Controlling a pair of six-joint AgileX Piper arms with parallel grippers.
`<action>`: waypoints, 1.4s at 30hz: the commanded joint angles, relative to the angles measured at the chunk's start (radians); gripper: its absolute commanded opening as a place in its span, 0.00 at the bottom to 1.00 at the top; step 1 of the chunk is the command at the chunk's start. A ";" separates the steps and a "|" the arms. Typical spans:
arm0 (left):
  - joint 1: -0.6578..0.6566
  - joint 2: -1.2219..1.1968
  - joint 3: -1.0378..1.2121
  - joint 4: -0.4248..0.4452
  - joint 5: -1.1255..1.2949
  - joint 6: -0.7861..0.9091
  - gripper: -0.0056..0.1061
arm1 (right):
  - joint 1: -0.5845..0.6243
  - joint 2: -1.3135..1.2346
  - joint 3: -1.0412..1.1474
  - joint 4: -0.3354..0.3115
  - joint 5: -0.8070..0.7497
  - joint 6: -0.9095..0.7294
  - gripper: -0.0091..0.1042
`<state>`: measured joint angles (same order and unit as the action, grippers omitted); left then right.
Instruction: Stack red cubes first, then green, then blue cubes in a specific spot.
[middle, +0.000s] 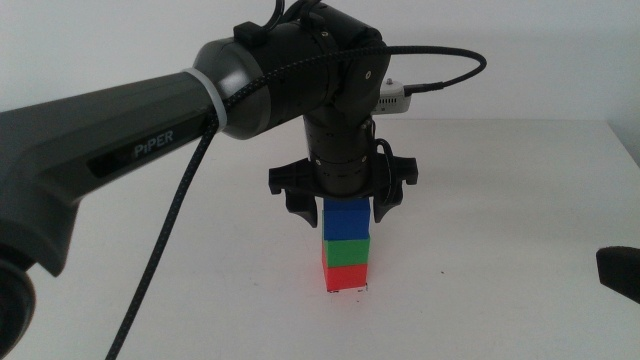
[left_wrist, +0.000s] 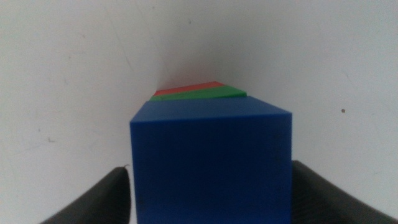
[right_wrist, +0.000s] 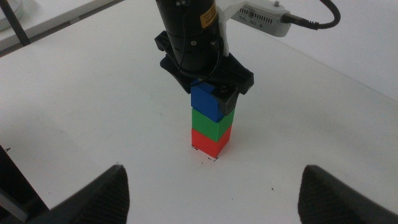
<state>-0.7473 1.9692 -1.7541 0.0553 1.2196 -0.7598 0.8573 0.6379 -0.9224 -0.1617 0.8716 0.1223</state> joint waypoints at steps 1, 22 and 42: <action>0.000 0.000 -0.004 0.010 -0.005 0.000 0.80 | -0.006 -0.003 0.004 -0.012 -0.007 -0.007 0.90; 0.000 -0.535 0.009 0.129 0.002 0.200 0.85 | -0.006 -0.003 0.004 -0.012 -0.009 -0.007 0.90; 0.506 -1.297 0.617 0.169 -0.190 0.599 0.87 | -0.006 -0.003 0.004 -0.018 -0.009 -0.007 0.90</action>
<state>-0.2762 0.7066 -1.1847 0.2484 1.0967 -0.1680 0.8573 0.6379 -0.9224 -0.1699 0.8716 0.1223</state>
